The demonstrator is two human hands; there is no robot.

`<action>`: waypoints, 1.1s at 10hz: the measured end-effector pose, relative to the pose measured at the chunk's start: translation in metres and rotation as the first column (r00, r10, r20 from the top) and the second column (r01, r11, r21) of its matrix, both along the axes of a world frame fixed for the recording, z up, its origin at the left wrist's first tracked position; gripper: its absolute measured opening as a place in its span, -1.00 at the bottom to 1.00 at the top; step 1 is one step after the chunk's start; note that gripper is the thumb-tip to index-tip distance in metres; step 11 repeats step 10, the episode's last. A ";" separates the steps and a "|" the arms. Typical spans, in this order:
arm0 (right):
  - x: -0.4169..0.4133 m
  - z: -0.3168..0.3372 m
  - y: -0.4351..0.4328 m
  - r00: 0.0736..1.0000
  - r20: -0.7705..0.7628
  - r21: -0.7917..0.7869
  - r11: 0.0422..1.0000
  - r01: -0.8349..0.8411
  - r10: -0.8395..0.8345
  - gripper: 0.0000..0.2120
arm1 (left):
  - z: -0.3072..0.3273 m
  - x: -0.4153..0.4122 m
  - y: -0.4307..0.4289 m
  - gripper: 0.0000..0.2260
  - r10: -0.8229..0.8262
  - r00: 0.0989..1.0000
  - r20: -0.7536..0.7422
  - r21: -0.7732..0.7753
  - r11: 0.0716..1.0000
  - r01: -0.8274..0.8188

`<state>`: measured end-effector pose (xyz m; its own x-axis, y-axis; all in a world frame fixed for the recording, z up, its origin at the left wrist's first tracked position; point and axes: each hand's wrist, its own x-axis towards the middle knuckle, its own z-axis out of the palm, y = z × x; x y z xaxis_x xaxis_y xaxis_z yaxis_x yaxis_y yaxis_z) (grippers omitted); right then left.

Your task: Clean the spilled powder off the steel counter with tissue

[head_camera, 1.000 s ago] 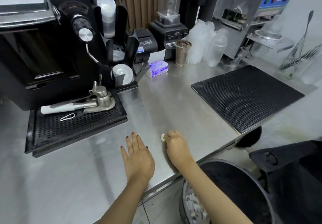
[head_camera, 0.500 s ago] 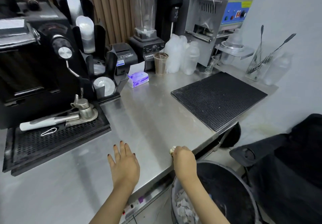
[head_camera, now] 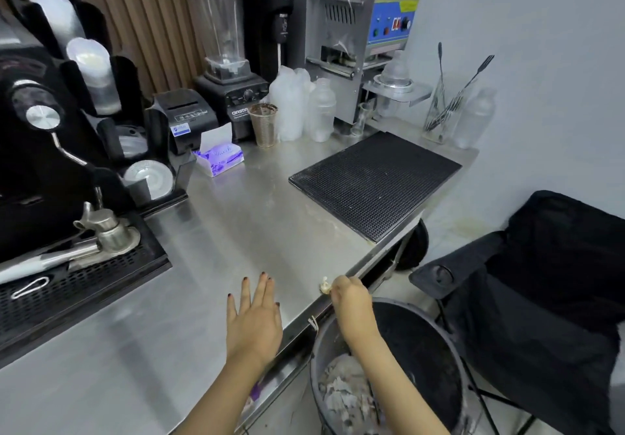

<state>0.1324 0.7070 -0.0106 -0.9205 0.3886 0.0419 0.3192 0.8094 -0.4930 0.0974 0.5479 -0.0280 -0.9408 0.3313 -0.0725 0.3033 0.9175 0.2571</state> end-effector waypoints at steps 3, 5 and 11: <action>0.080 0.045 0.053 0.793 -0.543 -0.034 0.950 0.310 -0.278 -0.91 | -0.008 -0.007 0.007 -0.29 -0.313 0.950 -0.023 -0.097 0.946 0.309; 0.089 0.001 0.056 0.907 -0.308 -0.078 0.958 0.277 -0.287 -0.92 | -0.007 -0.006 0.008 -0.56 -0.295 0.955 -0.034 -0.106 0.951 0.290; 0.060 -0.006 0.100 0.965 0.001 -0.056 0.963 0.262 -0.263 -0.63 | -0.007 -0.008 0.012 -0.52 -0.310 0.950 -0.029 -0.179 0.937 0.301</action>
